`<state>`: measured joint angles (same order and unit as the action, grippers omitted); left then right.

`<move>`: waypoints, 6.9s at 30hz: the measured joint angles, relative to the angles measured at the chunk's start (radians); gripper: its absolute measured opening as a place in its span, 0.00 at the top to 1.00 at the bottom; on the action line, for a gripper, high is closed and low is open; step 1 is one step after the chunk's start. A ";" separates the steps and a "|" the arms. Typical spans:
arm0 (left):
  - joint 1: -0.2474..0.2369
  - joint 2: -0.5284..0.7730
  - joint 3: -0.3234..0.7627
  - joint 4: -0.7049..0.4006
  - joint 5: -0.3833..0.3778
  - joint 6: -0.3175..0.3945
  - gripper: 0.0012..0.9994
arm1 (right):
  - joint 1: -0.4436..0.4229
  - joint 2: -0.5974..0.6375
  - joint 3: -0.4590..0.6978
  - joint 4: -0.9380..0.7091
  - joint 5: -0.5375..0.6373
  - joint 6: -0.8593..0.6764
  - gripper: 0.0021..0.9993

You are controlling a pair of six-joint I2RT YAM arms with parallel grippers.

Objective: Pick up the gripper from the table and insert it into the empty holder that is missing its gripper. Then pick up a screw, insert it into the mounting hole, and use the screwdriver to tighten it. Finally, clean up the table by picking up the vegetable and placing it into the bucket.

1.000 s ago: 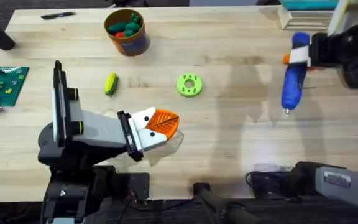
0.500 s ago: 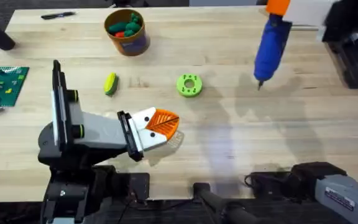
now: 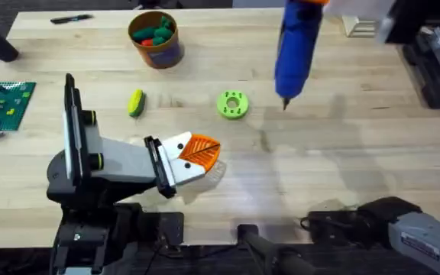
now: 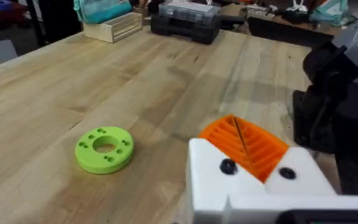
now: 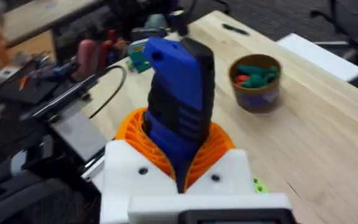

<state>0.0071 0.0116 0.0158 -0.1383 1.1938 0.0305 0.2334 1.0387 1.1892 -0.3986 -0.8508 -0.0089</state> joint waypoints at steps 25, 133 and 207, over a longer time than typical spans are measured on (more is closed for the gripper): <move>0.000 0.000 0.000 0.000 0.000 0.000 0.99 | 0.403 0.104 0.000 0.104 0.038 -0.174 0.99; 0.000 0.000 0.000 -0.004 0.018 0.000 0.99 | 0.556 0.213 -0.417 1.162 0.042 0.033 0.99; 0.000 0.000 0.000 -0.004 0.018 0.004 0.99 | 0.313 0.257 0.075 -0.015 0.610 -0.391 0.99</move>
<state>0.0071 0.0116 0.0158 -0.1420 1.2118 0.0346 0.5462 1.2953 1.2644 -0.4136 -0.2408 -0.4003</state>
